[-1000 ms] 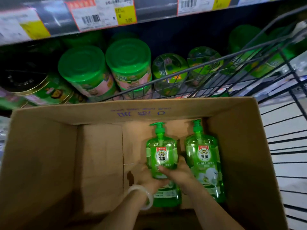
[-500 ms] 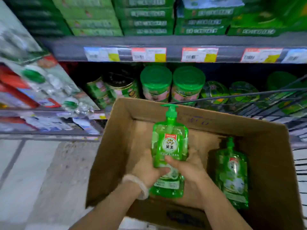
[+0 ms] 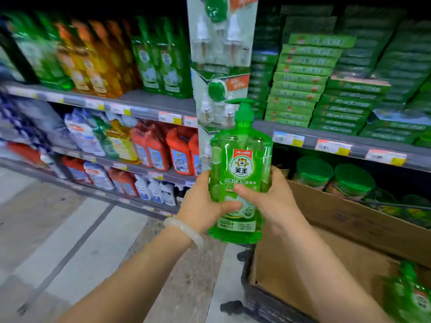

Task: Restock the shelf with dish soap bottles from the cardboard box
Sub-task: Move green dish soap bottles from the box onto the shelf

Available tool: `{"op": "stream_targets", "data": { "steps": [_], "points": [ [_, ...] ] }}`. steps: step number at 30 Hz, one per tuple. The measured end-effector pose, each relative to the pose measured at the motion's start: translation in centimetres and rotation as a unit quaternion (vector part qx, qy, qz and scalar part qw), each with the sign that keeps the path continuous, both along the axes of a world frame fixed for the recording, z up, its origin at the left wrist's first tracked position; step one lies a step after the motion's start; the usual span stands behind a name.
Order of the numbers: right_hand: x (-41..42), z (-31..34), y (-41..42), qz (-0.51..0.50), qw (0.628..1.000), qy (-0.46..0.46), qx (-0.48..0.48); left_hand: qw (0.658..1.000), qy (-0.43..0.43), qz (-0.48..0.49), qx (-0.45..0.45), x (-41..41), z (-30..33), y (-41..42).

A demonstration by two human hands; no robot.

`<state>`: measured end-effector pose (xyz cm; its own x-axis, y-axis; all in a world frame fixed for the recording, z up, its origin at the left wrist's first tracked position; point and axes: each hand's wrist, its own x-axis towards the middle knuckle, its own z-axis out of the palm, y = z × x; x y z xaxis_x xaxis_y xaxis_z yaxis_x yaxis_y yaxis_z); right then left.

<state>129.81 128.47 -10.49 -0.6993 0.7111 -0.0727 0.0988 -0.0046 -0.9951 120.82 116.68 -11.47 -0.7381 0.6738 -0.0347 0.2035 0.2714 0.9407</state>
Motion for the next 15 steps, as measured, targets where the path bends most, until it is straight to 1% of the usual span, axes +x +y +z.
{"op": "stream_targets", "data": {
  "steps": [4, 7, 15],
  "points": [
    [-5.3, 0.7, -6.2, 0.034, 0.999, 0.017, 0.025, 0.999, 0.027, 0.038, 0.025, -4.2, 1.5, -7.3],
    [-8.7, 0.6, -10.0, 0.068, 0.997, 0.015, 0.022, 0.996, 0.037, 0.07, 0.029, -6.7, 1.5, -11.5],
    [-19.0, 0.5, -14.1, 0.131, 0.991, 0.015, 0.023, 0.987, 0.037, 0.152, 0.028, -15.0, 1.0, -16.2]
  ]
}}
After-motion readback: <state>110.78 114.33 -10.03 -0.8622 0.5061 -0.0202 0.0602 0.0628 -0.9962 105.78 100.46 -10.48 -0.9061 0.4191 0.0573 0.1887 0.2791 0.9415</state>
